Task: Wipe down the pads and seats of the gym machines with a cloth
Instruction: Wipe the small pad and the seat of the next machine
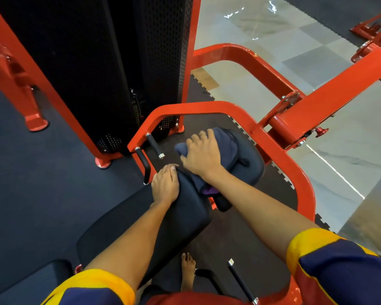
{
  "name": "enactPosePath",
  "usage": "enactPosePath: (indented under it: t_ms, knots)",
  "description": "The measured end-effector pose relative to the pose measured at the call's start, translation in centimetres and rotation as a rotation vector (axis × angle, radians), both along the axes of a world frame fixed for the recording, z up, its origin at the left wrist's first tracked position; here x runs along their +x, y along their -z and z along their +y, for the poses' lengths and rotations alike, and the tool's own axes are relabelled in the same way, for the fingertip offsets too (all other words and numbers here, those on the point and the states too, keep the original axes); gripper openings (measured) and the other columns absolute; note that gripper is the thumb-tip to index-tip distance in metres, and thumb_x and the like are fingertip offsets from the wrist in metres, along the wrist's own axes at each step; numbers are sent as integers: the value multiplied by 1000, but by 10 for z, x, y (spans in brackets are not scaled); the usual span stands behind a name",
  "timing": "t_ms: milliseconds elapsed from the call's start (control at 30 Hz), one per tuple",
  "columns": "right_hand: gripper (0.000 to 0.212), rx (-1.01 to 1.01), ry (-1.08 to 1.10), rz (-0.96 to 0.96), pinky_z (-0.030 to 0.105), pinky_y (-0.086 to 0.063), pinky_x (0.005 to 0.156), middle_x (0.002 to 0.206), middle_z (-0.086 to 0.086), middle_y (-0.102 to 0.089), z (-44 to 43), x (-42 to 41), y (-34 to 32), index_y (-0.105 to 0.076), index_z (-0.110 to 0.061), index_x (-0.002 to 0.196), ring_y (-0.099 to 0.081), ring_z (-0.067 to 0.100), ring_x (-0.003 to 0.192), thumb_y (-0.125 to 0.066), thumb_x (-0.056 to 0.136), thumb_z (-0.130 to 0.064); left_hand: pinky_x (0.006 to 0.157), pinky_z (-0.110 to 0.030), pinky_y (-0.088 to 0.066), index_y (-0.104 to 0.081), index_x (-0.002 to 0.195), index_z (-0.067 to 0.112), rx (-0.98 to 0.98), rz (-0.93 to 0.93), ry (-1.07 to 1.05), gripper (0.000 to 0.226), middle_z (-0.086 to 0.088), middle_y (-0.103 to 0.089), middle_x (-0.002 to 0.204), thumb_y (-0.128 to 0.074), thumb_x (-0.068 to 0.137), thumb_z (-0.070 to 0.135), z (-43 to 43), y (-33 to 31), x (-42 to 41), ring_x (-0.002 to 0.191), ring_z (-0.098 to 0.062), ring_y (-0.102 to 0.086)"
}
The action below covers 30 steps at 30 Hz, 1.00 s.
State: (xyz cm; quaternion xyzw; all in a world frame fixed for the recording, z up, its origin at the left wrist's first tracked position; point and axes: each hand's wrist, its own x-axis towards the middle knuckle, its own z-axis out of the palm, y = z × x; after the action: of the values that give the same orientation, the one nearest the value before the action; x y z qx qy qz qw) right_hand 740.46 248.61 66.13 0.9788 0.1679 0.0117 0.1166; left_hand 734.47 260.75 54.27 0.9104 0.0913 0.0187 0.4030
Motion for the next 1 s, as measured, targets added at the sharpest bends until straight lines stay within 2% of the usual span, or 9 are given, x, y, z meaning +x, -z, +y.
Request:
enactPosePath:
  t_ms: [100,267,367,467,633,767,833,900,1000]
  knots:
    - [56,59,-88,-48,52,-32,112,110,10,-70,-16,2,-1,-71,-15,107,-58,35,111,-53,82,-61,102,-38,-39,-65,122,21,-9,-13,26,36,1,-67,126,-32,109,22,5,1,1,116,-22,-59]
    - [62,-3,88,-83,59,-13,120,122,11,-65,-35,3,-12,-70,-17,115,-50,43,126,-46,85,-66,107,-35,-36,-60,131,18,-29,-21,85,41,1,-64,132,-29,109,32,15,12,-12,124,-17,-55]
    - [53,30,30,-19,56,-20,121,113,10,-68,-3,-8,4,-71,-15,111,-53,38,121,-53,88,-59,114,-41,-35,-57,133,18,-16,12,24,52,0,-64,129,-21,105,43,43,31,-33,123,-18,-55]
    - [48,92,-24,-9,53,-24,120,111,9,-68,13,-18,21,-71,-14,109,-55,36,118,-52,89,-53,115,-42,-33,-55,135,17,3,38,48,45,-1,-63,130,-26,108,38,66,42,-41,125,-18,-54]
    - [58,228,-118,4,51,-17,124,140,12,-61,31,-59,62,-66,-12,134,-45,37,140,-45,91,-46,112,-35,-32,-60,130,17,-26,36,47,42,-1,-64,130,-27,109,34,79,52,-44,124,-19,-55]
    - [61,215,-117,23,50,-13,126,156,15,-46,44,-74,88,-52,-16,149,-34,39,148,-56,93,-41,114,-33,-28,-59,134,15,-87,118,-3,39,-5,-62,135,-30,110,27,101,59,-50,129,-22,-52]
    - [59,159,-73,45,53,-20,125,149,15,-53,59,-65,92,-57,-15,144,-40,41,144,-64,90,-39,118,-34,-27,-54,142,14,-100,136,33,42,-5,-55,145,-31,110,28,106,58,-52,137,-20,-46]
    - [50,152,-55,102,52,-24,123,130,15,-64,80,-62,95,-65,-10,130,-50,41,134,-69,87,-34,119,-32,-27,-48,147,13,-158,159,17,44,-5,-48,152,-31,110,30,113,56,-58,142,-18,-39]
    - [32,166,-78,274,44,-25,120,120,14,-64,115,-60,106,-61,-8,121,-55,35,122,-59,95,-27,116,-28,-27,-47,147,13,-171,194,-4,44,-3,-47,152,-32,110,32,125,55,-75,142,-16,-38]
